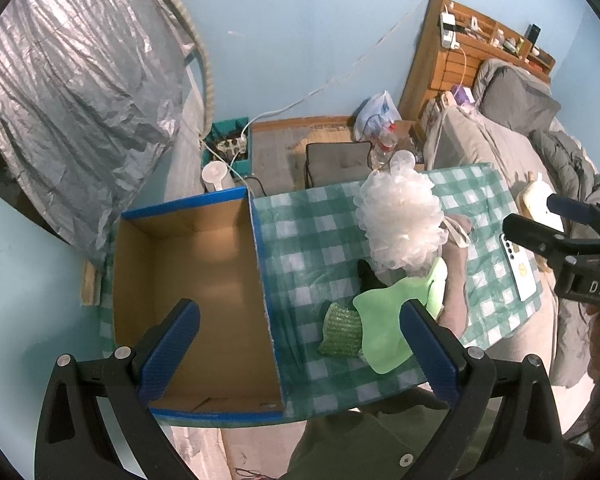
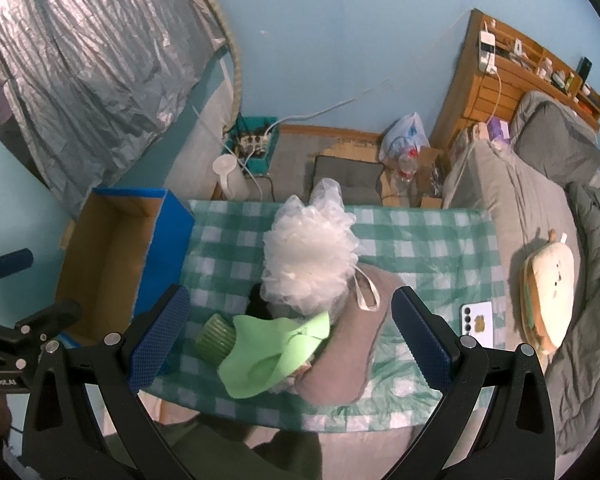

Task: Organize soft objects
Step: 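Lower the right gripper onto the grey fleece slipper and close on it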

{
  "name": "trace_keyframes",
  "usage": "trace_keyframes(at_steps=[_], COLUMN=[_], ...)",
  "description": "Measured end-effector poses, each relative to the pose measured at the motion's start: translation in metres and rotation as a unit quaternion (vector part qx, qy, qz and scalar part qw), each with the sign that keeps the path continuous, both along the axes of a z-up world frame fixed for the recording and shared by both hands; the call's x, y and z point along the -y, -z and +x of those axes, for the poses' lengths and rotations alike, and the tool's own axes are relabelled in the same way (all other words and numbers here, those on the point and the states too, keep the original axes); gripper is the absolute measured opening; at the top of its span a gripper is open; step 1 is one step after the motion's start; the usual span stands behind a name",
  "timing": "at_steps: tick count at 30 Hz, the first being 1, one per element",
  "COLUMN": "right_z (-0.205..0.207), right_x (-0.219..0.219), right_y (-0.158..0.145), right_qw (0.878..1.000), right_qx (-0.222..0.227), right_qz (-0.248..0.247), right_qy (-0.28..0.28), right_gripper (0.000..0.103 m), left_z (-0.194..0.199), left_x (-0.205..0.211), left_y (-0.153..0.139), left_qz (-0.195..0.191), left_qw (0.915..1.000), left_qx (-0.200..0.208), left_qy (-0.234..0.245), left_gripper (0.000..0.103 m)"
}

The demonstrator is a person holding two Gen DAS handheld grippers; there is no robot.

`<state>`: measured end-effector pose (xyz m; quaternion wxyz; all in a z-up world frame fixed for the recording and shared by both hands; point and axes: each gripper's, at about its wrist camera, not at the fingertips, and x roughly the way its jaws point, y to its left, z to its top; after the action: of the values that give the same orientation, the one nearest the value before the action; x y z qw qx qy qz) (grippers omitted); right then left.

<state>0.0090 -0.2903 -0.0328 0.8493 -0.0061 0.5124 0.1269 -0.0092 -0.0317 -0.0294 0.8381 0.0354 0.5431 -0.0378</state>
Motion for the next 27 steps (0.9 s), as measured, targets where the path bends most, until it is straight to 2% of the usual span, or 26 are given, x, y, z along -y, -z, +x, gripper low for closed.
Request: trace_keyframes(at_steps=[8, 27], right_z=[0.006, 0.022], right_x=[0.022, 0.060], right_y=[0.016, 0.106], right_qw=[0.999, 0.992], right_qx=[-0.027, -0.106], right_qz=[-0.012, -0.001], right_qy=[0.026, 0.065], right_gripper=[0.101, 0.101], left_z=[0.017, 0.044], left_x=[0.003, 0.037], left_y=[0.013, 0.071], left_qz=[-0.001, 0.018], left_qw=[0.9998, 0.9970], left_qx=[-0.020, -0.065], left_qy=[0.010, 0.038], left_gripper=[0.101, 0.101])
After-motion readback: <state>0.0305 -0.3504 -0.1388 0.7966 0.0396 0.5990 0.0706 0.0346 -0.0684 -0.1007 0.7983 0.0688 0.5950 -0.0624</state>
